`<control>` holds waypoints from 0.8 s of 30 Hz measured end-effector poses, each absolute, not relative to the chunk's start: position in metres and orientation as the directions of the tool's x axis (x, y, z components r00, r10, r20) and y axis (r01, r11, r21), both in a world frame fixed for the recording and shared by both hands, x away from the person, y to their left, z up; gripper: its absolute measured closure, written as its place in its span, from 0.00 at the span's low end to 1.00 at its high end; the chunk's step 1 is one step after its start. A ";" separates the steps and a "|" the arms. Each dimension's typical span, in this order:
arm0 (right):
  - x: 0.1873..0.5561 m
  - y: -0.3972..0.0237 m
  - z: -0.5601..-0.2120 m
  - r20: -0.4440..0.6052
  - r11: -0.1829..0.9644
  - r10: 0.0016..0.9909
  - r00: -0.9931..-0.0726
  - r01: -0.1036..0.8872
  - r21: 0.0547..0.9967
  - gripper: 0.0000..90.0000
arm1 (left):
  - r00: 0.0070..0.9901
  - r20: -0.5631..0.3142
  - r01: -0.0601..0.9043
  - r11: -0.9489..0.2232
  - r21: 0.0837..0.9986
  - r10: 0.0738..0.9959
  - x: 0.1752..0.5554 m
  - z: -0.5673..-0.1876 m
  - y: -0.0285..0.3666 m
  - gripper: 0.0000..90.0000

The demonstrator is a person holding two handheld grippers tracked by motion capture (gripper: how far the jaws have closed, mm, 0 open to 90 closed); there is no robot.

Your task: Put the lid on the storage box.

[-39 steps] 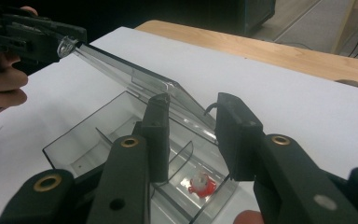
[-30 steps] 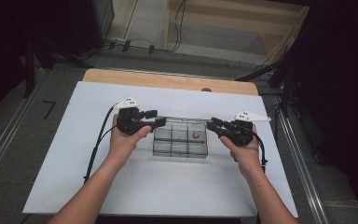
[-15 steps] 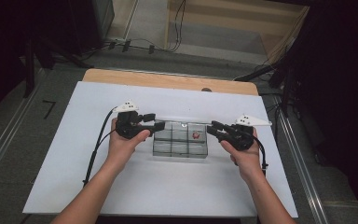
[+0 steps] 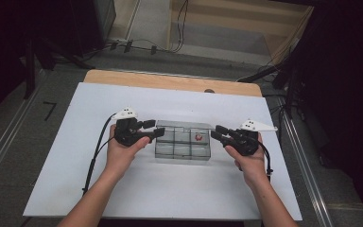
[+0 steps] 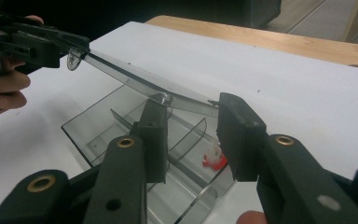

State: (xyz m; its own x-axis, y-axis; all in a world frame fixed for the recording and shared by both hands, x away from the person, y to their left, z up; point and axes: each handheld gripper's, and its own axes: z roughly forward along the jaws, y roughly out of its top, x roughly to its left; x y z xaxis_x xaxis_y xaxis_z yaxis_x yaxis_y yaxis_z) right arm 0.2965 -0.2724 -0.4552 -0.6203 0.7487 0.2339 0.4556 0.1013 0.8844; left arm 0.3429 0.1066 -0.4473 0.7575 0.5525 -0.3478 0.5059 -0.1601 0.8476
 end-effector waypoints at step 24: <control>0.288 -0.270 -0.460 0.223 0.121 0.750 -0.622 0.461 0.879 0.63 | 0.793 -0.351 0.491 -0.182 0.852 0.498 0.328 -0.453 0.108 0.99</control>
